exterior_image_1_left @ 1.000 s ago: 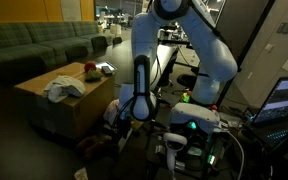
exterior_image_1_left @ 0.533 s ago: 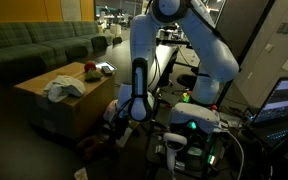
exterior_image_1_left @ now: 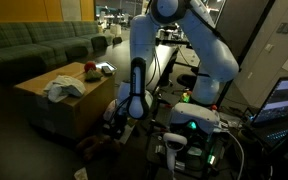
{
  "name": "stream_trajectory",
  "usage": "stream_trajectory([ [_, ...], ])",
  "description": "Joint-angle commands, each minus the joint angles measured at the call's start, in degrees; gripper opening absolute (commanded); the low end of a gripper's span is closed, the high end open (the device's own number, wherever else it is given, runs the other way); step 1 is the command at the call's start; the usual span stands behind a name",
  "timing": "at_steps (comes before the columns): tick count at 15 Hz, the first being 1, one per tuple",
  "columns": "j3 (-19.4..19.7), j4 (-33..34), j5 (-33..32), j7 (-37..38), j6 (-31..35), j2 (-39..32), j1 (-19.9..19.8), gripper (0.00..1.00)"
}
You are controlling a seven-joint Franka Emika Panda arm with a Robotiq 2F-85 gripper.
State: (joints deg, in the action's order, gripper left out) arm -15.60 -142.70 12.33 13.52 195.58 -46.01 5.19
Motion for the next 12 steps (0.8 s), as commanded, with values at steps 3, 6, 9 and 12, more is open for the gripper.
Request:
stream_trajectory([
  [3,1.2,1.7,-1.6,0.3,1.6,-1.9,-1.4,1.0],
  [6,1.0,2.4,-1.9,0.3,1.3,-2.4,-3.3,1.0],
  [9,0.9,2.8,-2.2,0.2,1.2,-2.7,-4.9,1.0],
  [12,0.9,3.1,-2.6,0.2,1.3,-3.3,-6.0,1.0],
])
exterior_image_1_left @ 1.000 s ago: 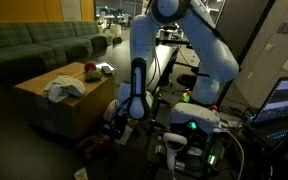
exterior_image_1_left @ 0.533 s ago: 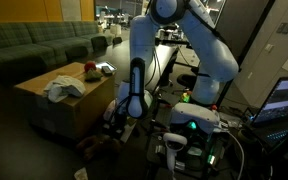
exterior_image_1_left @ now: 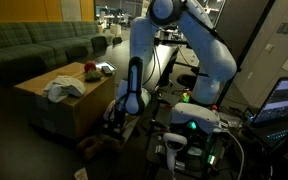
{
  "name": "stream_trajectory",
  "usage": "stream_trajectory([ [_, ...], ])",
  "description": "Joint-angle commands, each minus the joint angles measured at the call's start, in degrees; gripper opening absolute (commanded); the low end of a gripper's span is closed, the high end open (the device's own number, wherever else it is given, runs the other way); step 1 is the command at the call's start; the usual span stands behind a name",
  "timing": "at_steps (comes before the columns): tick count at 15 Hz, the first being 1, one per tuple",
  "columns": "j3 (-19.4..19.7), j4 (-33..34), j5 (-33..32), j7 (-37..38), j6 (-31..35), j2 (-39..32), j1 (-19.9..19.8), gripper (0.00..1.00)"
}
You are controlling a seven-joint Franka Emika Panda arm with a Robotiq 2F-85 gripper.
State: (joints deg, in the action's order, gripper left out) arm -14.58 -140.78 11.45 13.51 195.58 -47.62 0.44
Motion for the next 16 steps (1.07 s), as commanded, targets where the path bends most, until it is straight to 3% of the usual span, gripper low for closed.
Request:
stream_trajectory([
  [1,-0.2,1.2,-1.8,0.2,1.2,-1.8,-1.5,1.0],
  [12,-0.2,2.5,-1.9,0.2,0.8,-4.3,-2.9,1.0],
  [16,-1.4,3.4,-2.3,0.3,-0.1,-5.7,-5.1,1.0],
])
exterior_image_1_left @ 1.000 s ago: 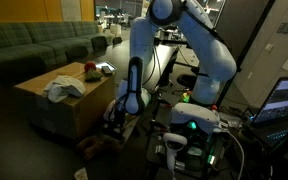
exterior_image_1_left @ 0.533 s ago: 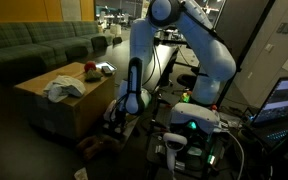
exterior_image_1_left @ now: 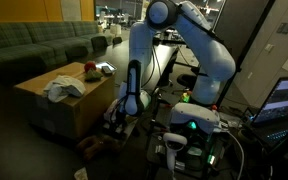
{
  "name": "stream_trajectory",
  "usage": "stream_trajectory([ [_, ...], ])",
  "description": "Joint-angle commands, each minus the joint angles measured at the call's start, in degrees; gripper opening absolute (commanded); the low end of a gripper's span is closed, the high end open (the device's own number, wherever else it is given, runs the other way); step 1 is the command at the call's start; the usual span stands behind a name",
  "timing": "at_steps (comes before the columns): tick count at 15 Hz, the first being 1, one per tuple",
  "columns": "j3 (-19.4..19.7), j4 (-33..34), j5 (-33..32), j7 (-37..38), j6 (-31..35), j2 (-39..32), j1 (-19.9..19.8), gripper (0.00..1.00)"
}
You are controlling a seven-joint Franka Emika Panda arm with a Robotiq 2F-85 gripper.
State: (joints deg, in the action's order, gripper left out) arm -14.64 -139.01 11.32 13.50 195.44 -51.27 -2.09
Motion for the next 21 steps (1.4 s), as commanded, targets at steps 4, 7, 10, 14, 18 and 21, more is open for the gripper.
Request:
stream_trajectory([
  [4,-4.3,1.4,-3.8,0.2,-0.7,-2.7,-5.5,1.0],
  [7,-6.3,0.9,-4.9,0.2,-0.8,-2.6,-6.8,1.0],
  [10,-8.7,0.6,-5.9,0.2,-0.6,-2.6,-8.5,1.0],
  [14,-10.2,0.9,-6.4,0.2,-1.0,-3.2,-9.5,1.0],
  [18,-8.8,1.4,-5.5,0.4,-0.1,-3.4,-7.7,1.0],
  [21,-6.4,3.2,-4.3,0.8,-0.2,-3.8,-5.4,1.0],
])
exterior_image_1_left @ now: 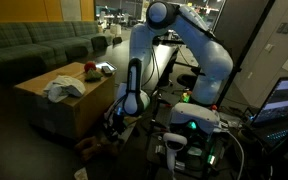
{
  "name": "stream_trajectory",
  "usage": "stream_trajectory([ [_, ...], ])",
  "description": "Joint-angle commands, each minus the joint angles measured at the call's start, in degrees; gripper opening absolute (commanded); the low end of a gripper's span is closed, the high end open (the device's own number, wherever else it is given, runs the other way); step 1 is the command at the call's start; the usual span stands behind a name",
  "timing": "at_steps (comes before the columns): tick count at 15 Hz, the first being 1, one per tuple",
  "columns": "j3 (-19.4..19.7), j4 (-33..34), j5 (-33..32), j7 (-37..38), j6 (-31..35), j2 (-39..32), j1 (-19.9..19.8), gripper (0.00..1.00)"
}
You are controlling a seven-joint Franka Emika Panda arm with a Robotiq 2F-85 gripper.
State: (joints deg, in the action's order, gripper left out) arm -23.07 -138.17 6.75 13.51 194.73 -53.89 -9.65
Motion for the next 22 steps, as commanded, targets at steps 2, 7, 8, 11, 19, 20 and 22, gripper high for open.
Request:
stream_trajectory([
  [2,3.5,3.5,0.8,1.0,0.2,-1.1,3.2,1.0],
  [7,6.4,6.0,2.1,1.3,0.0,-1.5,6.1,1.0],
  [8,7.0,6.3,2.3,1.3,0.1,-1.8,6.9,1.0],
  [11,8.4,6.6,3.1,1.6,0.1,-1.8,9.0,0.87],
  [19,12.2,3.1,6.4,2.0,-0.8,2.6,15.2,0.33],
  [20,12.8,2.0,6.8,1.9,-1.6,4.1,16.3,0.31],
  [22,14.1,-0.1,7.5,1.7,-3.6,6.9,18.6,0.31],
])
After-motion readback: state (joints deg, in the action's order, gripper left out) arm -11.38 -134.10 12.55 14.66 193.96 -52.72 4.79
